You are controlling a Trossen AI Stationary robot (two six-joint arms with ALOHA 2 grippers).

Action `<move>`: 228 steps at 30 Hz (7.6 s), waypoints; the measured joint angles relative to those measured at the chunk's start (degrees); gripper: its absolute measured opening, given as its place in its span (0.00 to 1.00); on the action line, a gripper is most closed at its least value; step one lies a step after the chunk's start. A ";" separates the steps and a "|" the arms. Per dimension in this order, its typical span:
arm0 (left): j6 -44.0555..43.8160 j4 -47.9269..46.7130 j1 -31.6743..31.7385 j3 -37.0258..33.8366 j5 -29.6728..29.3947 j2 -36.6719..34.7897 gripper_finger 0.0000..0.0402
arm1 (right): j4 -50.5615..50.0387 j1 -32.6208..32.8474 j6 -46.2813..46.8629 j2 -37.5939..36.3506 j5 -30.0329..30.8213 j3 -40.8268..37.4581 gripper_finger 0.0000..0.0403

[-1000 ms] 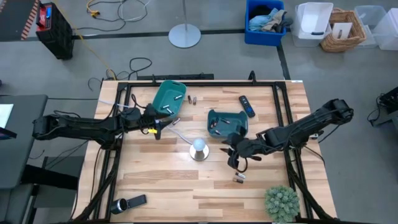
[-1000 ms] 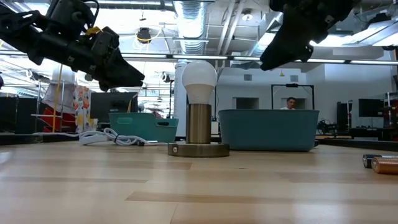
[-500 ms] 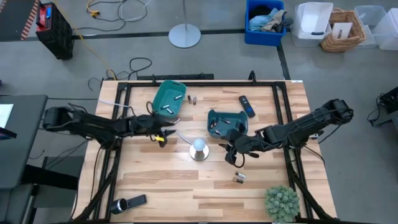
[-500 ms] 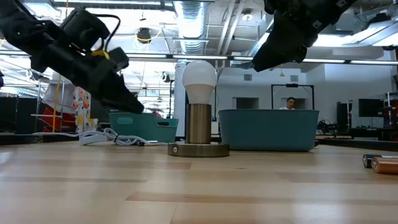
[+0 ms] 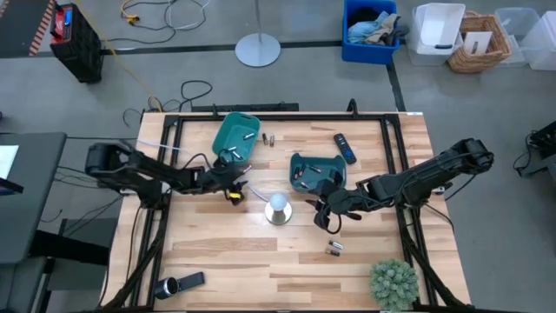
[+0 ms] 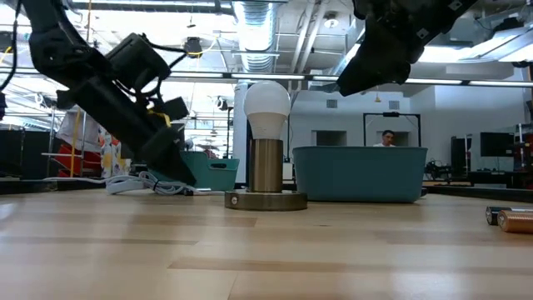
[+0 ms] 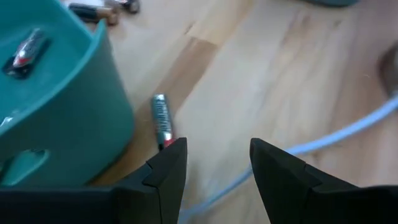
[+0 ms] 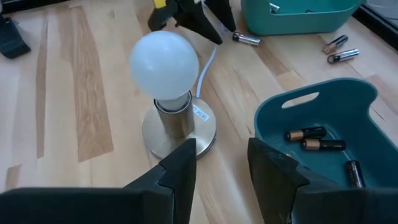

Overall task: Sort batteries
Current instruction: Put the silver battery into the green bin

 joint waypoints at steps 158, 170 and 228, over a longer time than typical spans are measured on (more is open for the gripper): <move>6.20 -1.50 19.92 0.71 1.67 -21.50 0.41 | 0.87 -0.16 -0.42 -0.04 0.58 -0.07 0.40; 7.69 -9.62 15.42 0.71 5.94 -26.60 0.40 | 0.86 -0.20 -0.44 -0.04 0.58 -0.07 0.40; 7.18 -8.49 2.62 -4.58 7.51 -37.03 0.41 | -25.64 14.90 25.33 15.18 -2.64 13.63 0.50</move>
